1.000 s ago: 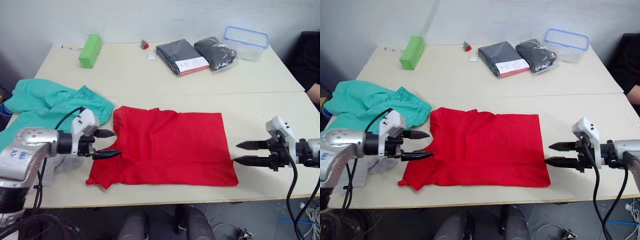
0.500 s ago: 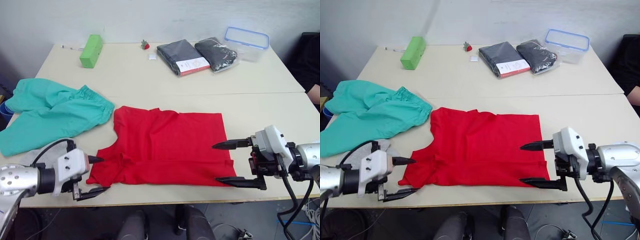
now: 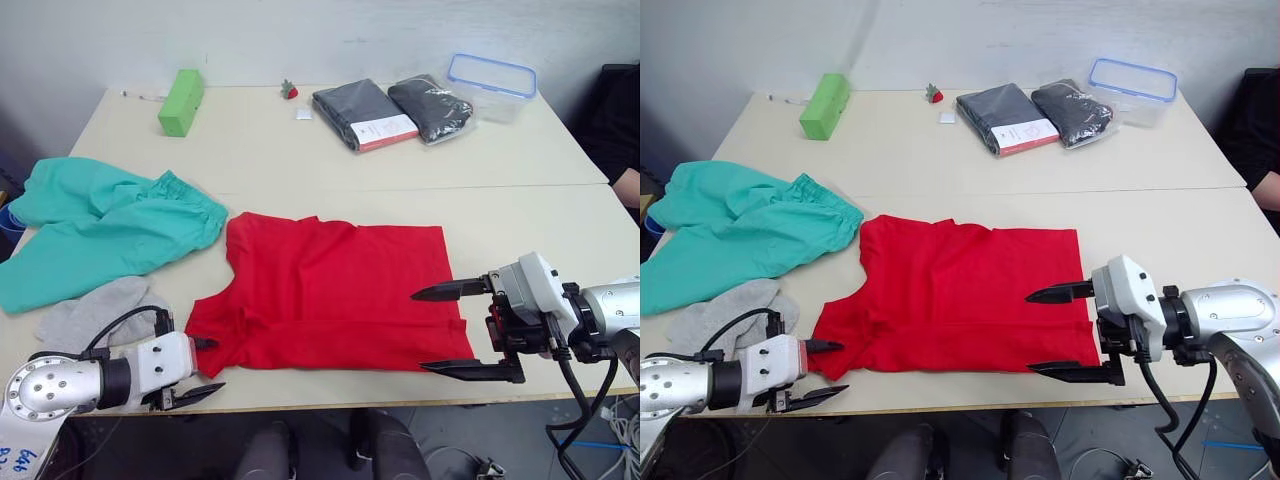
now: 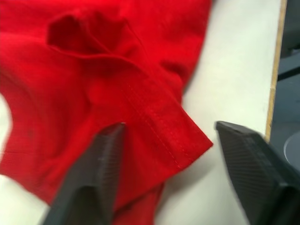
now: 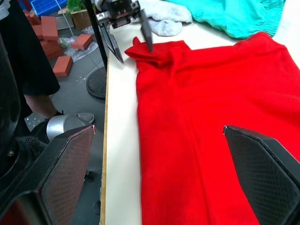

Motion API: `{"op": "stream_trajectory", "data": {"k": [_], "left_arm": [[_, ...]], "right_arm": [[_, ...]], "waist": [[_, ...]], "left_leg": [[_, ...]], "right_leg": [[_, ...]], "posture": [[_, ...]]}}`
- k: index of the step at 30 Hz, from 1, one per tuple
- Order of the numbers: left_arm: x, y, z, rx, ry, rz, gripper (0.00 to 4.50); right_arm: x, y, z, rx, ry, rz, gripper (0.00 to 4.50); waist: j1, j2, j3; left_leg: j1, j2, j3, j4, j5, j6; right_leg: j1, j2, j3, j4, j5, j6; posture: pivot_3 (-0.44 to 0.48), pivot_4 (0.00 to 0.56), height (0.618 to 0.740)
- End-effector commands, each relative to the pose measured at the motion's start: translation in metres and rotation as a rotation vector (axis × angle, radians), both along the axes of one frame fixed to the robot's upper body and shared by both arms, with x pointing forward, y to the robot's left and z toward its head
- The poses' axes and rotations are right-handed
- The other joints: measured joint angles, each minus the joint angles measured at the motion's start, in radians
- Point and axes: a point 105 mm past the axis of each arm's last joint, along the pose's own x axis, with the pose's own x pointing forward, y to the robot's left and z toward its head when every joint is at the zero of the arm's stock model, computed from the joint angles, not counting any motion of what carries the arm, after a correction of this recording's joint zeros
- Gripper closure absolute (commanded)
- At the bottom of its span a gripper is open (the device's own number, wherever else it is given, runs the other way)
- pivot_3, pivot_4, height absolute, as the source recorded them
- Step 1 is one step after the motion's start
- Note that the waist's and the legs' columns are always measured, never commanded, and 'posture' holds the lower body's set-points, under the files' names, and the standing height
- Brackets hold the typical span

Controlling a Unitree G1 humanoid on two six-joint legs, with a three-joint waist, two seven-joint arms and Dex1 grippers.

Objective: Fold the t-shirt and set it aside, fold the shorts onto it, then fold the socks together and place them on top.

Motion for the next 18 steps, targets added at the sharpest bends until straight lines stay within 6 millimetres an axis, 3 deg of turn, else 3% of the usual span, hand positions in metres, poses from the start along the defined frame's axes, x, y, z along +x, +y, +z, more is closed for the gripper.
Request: {"op": "stream_trajectory", "data": {"k": [1,7,13,18], "left_arm": [[-0.005,0.0,-0.003,0.01,0.02,-0.042,2.65],[0.004,0.0,0.006,-0.08,0.009,0.009,4.47],[0.003,0.002,0.028,-0.307,0.269,0.125,4.49],[0.022,0.012,0.041,-0.383,0.335,0.24,4.49]], "right_arm": [[-0.004,0.003,0.005,0.007,-0.017,0.022,0.0],[-0.006,0.004,0.003,0.009,-0.013,0.019,0.0],[-0.007,0.003,-0.001,-0.006,-0.001,0.024,0.0],[-0.007,0.004,-0.005,-0.009,0.003,0.026,0.0]], "waist": [[0.0,0.0,0.0],[0.002,0.0,0.0],[-0.001,0.0,0.0],[0.0,0.0,0.0]], "left_leg": [[0.0,0.0,0.0,0.0,0.0,0.0],[0.0,0.0,0.0,0.0,0.0,0.0],[0.0,0.001,-0.001,0.0,0.0,0.0],[0.0,0.0,-0.001,0.0,0.0,-0.001]], "right_leg": [[0.0,0.0,0.0,0.0,0.0,0.0],[0.0,0.0,0.0,0.0,0.0,0.0],[0.0,0.0,-0.001,0.0,0.0,0.0],[0.001,0.0,-0.001,0.001,0.0,0.0]], "posture": [[0.0,0.15,0.74],[0.0,0.15,0.74],[0.0,0.15,0.74],[0.0,0.15,0.74]]}}
